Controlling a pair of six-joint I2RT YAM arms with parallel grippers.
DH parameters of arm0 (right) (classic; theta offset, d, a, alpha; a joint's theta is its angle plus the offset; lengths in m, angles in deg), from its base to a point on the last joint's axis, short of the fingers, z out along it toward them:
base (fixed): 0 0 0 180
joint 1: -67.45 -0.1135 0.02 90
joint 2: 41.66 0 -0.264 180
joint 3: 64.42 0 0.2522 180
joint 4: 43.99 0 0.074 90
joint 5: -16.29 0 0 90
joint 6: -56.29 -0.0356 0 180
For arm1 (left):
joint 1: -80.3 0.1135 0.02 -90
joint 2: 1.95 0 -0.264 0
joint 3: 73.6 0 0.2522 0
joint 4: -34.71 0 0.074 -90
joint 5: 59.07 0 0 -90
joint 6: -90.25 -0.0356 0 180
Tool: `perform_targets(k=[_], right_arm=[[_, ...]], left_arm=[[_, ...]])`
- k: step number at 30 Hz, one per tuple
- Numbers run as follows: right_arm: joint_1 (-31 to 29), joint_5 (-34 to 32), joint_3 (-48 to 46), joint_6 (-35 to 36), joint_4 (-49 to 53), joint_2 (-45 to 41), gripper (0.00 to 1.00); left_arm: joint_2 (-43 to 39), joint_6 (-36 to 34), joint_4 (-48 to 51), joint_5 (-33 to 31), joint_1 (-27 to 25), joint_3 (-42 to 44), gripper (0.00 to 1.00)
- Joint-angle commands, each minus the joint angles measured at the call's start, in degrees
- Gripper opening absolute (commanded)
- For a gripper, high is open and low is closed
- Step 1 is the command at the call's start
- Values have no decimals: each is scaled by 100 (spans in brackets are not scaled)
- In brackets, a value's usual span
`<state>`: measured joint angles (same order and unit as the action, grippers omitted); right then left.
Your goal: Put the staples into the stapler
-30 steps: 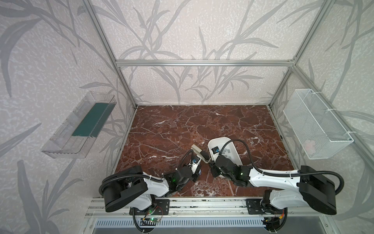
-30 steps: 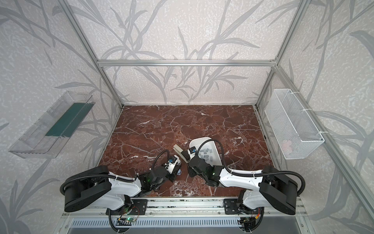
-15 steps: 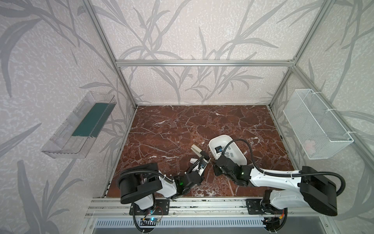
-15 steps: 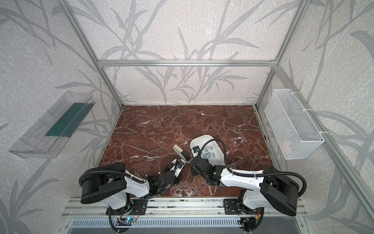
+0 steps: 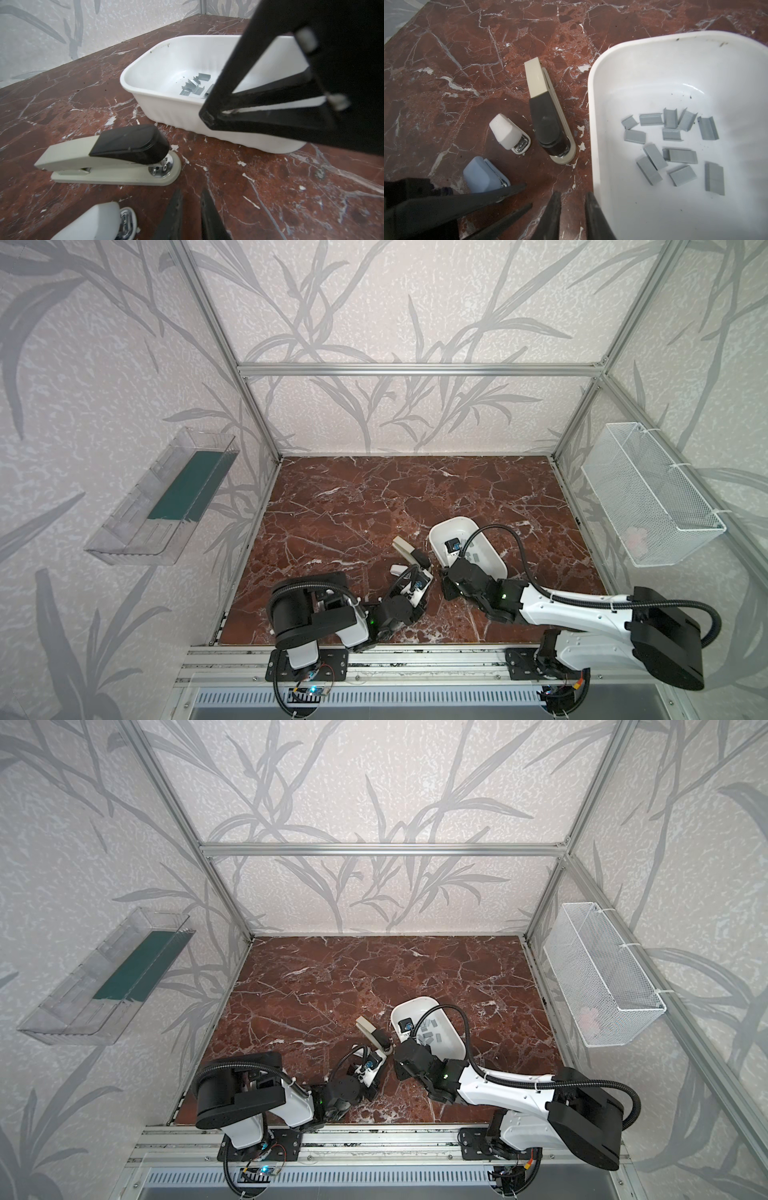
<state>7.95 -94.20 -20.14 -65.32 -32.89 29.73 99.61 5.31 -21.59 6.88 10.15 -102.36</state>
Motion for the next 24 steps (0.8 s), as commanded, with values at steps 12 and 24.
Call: perform_targets(k=[12,24], right_arm=[[21,72,165,56,205,-396,23],[-132,677,376,-164,-82,8,27]], left_arm=[[514,658,-1090,673,40,753,25],[-3948,999,5237,2018,1642,-1020,43]])
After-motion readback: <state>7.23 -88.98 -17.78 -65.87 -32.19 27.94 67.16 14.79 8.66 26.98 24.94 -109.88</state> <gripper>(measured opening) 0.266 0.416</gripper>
